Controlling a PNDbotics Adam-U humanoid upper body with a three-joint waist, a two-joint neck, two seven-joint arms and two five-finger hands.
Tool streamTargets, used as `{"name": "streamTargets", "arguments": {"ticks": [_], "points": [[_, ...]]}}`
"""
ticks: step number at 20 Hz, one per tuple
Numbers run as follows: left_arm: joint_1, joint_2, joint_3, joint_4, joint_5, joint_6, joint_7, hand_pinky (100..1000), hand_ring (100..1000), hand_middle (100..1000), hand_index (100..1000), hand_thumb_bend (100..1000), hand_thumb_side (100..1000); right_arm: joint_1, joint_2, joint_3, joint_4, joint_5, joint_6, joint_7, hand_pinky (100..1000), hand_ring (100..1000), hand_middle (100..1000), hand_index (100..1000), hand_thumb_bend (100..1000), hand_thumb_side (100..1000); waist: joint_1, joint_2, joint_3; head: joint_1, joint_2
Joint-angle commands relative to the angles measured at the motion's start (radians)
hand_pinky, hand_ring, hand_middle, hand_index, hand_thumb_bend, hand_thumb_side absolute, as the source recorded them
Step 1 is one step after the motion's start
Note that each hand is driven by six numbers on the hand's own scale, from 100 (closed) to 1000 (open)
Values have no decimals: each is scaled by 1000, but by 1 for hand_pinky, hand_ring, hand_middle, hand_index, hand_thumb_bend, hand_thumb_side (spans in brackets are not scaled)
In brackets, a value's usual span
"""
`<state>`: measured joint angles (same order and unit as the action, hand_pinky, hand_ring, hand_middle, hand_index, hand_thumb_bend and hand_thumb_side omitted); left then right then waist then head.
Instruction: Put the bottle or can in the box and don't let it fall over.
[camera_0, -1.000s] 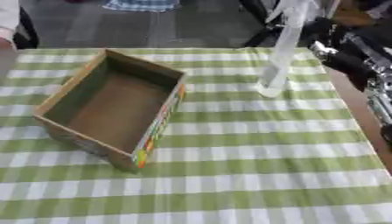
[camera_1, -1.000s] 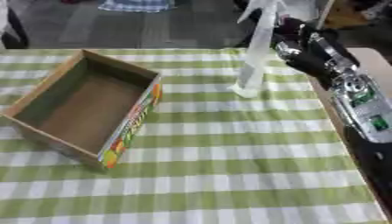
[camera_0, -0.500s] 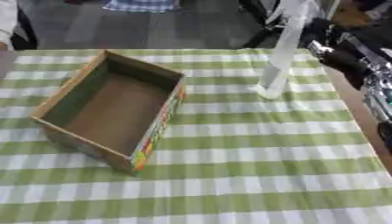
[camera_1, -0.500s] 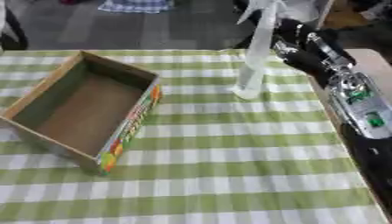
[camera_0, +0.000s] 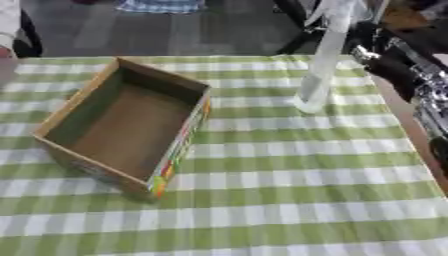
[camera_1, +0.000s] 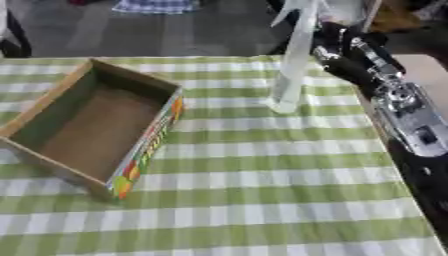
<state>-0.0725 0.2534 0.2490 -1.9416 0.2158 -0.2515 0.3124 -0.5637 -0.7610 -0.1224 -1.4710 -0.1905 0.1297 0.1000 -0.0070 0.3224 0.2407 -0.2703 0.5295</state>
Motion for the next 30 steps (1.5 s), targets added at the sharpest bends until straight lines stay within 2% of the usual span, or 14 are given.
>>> {"name": "streamTargets", "arguments": {"ticks": [1, 18, 30], "points": [[-7, 11, -1, -11, 3, -3, -6, 923, 729, 872, 883, 140, 797, -23, -42, -6, -1, -11, 3, -3, 917, 1000, 1000, 1000, 100, 478, 3, -13, 2, -6, -16], [-10, 10, -7, -7, 11, -2, -25, 926, 755, 883, 882, 132, 805, -85, -26, 8, 10, -41, 11, 20, 916, 1000, 1000, 1000, 100, 488, 1, -18, 1, -10, -11], [-13, 8, -10, -7, 21, -3, -37, 927, 759, 885, 882, 132, 811, -106, -19, 16, 40, -18, 22, 18, 916, 1000, 1000, 1000, 100, 477, -3, -15, 9, -14, -14]]}}
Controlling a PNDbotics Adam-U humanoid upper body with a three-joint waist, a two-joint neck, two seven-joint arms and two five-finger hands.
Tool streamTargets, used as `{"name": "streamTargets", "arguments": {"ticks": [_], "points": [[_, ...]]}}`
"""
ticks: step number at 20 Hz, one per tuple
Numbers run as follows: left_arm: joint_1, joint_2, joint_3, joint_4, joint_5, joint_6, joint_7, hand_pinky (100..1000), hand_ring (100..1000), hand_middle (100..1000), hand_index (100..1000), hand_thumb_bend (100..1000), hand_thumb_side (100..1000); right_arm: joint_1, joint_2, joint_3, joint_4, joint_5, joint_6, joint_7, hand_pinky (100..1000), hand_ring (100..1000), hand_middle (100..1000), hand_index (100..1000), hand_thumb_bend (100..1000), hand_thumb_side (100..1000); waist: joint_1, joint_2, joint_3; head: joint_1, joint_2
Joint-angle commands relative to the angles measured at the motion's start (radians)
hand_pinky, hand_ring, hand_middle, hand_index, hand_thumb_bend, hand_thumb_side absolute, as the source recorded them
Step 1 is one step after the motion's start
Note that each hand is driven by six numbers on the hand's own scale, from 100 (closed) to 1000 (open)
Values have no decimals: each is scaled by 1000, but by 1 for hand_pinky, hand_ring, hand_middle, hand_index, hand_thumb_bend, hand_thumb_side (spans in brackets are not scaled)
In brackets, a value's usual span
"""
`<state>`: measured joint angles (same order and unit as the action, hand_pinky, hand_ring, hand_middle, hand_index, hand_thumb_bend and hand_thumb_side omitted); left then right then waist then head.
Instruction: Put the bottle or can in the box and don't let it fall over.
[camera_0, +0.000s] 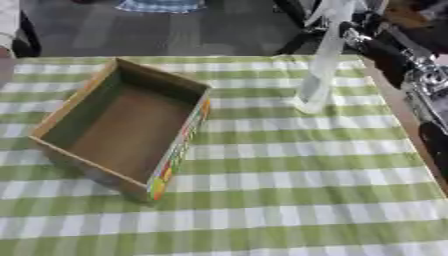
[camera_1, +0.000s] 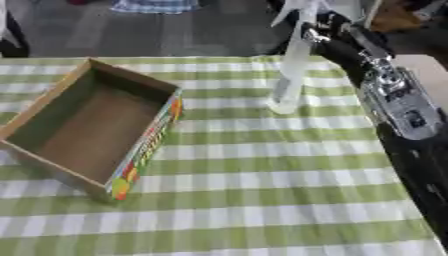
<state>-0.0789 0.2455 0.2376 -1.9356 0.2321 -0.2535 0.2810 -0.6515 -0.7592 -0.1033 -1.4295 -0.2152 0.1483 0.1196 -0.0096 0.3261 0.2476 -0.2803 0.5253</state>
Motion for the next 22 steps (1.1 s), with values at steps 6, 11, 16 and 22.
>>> {"name": "streamTargets", "arguments": {"ticks": [6, 11, 16, 22], "points": [[-8, 15, 0, -13, 7, -2, -12, 928, 761, 886, 882, 131, 813, -33, -12, 5, 1, 6, 7, 5, 915, 1000, 1000, 1000, 100, 482, 0, -15, 6, -9, -14], [-9, 15, -1, -12, 8, -2, -17, 928, 762, 887, 883, 130, 815, -46, -3, 11, 2, 13, 13, 8, 915, 1000, 1000, 1000, 100, 480, -2, -12, 9, -11, -15], [-10, 14, -1, -12, 9, -1, -20, 929, 763, 887, 883, 128, 817, -57, 6, 16, 6, 17, 18, 12, 914, 1000, 1000, 1000, 100, 477, -2, -11, 9, -12, -17], [-10, 13, -2, -12, 10, -1, -25, 929, 764, 887, 883, 127, 821, -64, 10, 18, 13, 35, 27, 3, 913, 1000, 1000, 1000, 100, 441, -3, -10, 10, -13, -18]]}}
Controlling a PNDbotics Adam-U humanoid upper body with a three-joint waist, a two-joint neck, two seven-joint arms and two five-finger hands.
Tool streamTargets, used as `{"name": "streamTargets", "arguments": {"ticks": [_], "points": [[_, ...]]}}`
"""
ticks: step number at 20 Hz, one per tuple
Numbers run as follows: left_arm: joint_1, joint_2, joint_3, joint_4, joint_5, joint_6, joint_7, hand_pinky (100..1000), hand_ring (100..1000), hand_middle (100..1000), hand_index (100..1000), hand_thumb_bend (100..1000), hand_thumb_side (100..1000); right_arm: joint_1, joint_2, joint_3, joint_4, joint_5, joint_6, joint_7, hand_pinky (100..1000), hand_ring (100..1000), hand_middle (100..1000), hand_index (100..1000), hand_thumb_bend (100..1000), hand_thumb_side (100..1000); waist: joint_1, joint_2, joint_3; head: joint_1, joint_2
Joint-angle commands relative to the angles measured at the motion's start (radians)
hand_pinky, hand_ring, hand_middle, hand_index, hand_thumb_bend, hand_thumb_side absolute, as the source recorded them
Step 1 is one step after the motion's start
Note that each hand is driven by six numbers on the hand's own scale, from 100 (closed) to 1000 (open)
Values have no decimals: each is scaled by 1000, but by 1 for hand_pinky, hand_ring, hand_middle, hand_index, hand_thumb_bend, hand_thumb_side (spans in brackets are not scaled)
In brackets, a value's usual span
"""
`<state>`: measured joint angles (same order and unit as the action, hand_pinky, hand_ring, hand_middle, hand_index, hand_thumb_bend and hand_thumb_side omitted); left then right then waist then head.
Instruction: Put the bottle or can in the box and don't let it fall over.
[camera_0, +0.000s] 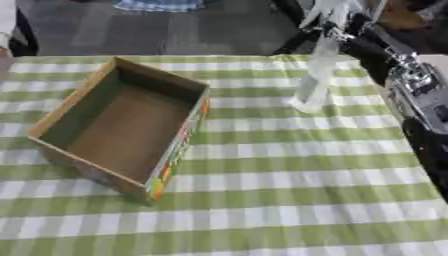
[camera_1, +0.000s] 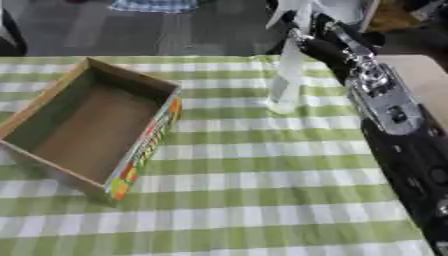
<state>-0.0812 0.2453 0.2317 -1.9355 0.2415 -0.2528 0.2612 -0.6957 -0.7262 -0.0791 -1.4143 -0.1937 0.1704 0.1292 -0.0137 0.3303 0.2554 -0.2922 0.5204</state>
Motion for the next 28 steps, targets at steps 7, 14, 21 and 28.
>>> {"name": "streamTargets", "arguments": {"ticks": [7, 14, 21, 28], "points": [[-10, 12, 0, -13, 5, 2, -14, 928, 764, 888, 882, 124, 827, -28, -19, -3, 7, 33, 9, -23, 911, 1000, 1000, 1000, 100, 409, -3, -11, 3, -4, -18], [-10, 10, 1, -12, 4, 3, -18, 928, 765, 889, 882, 122, 830, -30, -19, 1, 11, 18, 11, -23, 909, 1000, 1000, 1000, 100, 423, -6, -6, 10, -11, -27], [-10, 9, -1, -11, 2, 5, -23, 930, 767, 890, 882, 121, 831, -42, -14, 5, 20, 11, 14, -21, 907, 1000, 1000, 1000, 100, 430, -6, -2, 13, -17, -29], [-11, 9, -1, -11, 3, 5, -27, 931, 767, 891, 879, 122, 831, -50, -6, 9, 33, 11, 22, -22, 905, 1000, 1000, 1000, 100, 398, -5, 0, 15, -18, -31]]}}
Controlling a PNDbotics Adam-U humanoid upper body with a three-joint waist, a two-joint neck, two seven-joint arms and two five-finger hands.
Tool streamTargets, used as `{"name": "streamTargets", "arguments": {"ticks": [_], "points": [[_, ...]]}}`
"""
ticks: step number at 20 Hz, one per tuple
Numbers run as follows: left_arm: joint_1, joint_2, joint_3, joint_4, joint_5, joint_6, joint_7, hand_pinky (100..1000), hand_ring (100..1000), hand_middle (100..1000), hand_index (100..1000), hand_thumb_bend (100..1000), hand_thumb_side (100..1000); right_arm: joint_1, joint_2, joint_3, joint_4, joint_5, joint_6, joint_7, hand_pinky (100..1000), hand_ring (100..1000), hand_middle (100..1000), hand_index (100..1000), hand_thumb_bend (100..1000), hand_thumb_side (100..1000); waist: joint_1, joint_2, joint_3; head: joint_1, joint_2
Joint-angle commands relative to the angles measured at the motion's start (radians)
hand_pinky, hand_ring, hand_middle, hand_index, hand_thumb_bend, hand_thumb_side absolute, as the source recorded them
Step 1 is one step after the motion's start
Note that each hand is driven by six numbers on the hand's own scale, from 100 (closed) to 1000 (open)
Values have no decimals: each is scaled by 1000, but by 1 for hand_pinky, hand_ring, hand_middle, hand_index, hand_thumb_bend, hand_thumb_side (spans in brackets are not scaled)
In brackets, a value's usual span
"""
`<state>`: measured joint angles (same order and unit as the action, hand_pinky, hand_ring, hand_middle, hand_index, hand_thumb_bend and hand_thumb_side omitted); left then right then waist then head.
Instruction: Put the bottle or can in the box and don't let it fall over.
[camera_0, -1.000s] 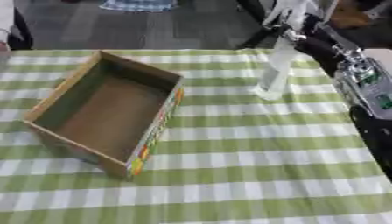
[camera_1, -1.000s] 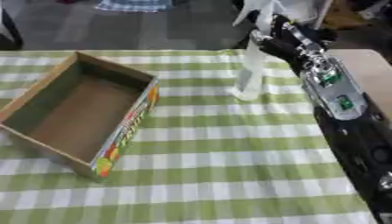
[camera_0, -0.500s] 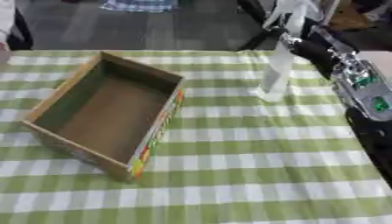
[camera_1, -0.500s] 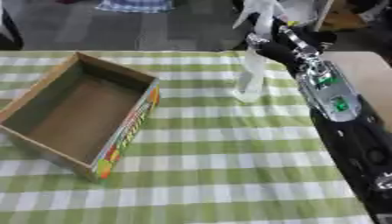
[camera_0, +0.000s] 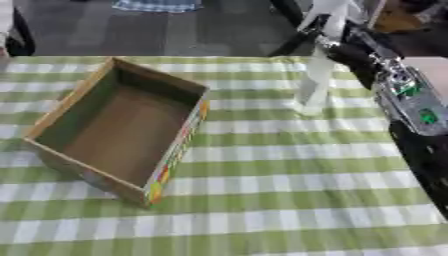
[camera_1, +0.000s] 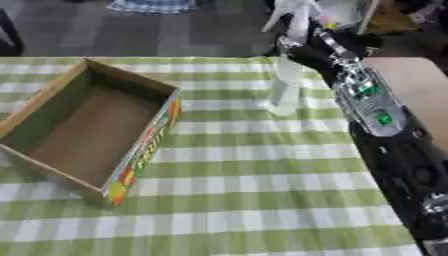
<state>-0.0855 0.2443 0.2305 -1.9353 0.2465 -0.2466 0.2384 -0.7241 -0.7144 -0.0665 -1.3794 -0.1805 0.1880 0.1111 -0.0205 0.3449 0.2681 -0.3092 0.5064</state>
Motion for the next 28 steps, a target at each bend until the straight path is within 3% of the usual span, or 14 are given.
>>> {"name": "streamTargets", "arguments": {"ticks": [1, 28], "points": [[-6, 9, 0, -11, -2, -1, -5, 931, 767, 891, 879, 123, 831, -22, -18, -3, -1, -1, 4, -5, 905, 1000, 1000, 1000, 100, 392, 2, -15, 3, -1, -16], [-11, 8, -2, -11, -3, -1, -20, 933, 770, 893, 867, 125, 837, -28, -3, -4, 46, 19, 19, -57, 893, 1000, 1000, 939, 100, 296, 0, 0, 15, -3, -22]]}}
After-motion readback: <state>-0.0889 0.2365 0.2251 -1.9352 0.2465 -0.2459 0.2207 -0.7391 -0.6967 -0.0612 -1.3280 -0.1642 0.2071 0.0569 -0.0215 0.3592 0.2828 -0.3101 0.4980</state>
